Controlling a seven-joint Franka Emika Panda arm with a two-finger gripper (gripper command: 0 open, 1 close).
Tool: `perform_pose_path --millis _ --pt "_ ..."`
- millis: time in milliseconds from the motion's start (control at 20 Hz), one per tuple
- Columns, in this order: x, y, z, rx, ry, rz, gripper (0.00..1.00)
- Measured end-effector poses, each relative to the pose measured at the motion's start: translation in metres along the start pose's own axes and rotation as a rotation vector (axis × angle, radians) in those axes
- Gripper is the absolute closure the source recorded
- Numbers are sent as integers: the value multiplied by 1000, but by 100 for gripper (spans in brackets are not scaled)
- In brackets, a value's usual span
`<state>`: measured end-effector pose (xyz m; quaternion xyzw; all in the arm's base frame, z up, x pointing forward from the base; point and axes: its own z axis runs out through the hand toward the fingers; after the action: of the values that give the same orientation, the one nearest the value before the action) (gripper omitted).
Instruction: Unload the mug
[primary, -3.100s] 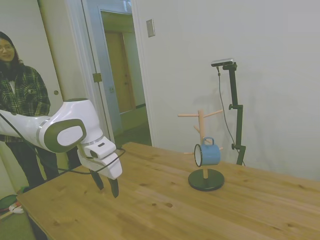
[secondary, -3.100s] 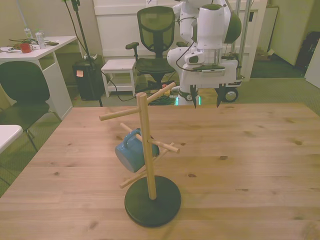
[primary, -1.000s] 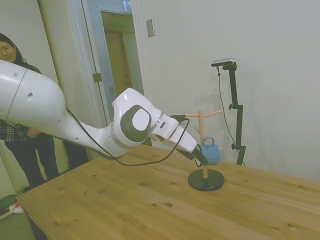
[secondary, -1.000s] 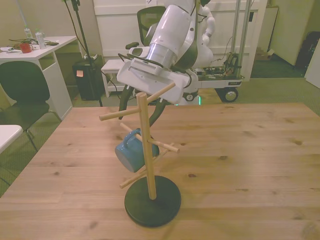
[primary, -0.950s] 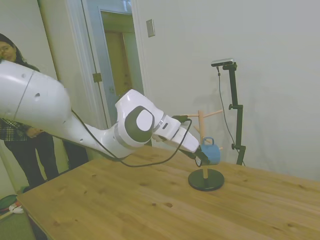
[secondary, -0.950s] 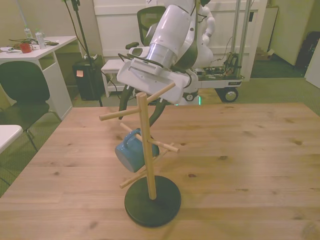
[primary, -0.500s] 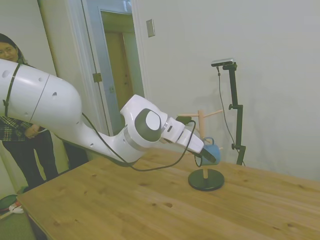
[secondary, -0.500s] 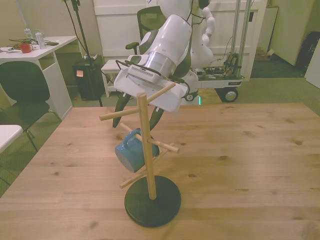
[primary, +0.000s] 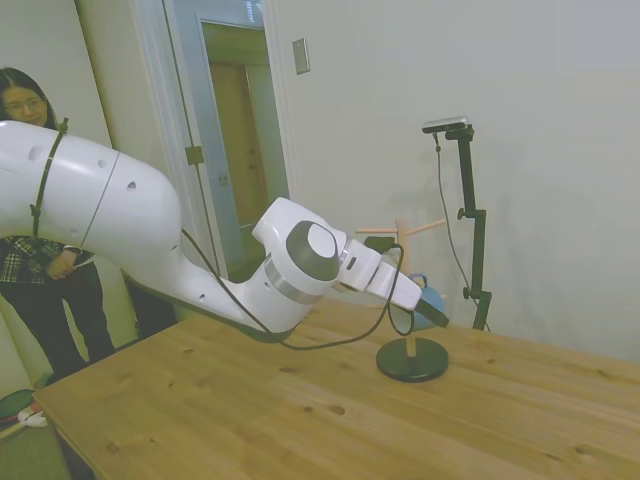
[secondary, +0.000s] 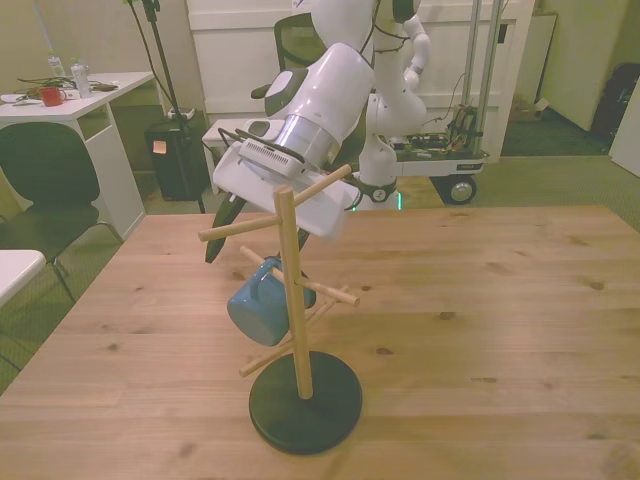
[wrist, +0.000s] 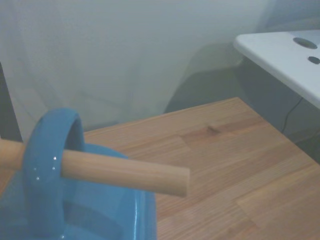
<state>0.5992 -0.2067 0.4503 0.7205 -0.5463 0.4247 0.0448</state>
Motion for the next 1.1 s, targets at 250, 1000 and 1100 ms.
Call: perform_pose_path --millis 250,1000,1100 --pt "1 -1 12 -5 5 3 100" --pt "4 -4 21 8 6 4 100" --pt "3 -5 20 12 5 3 100"
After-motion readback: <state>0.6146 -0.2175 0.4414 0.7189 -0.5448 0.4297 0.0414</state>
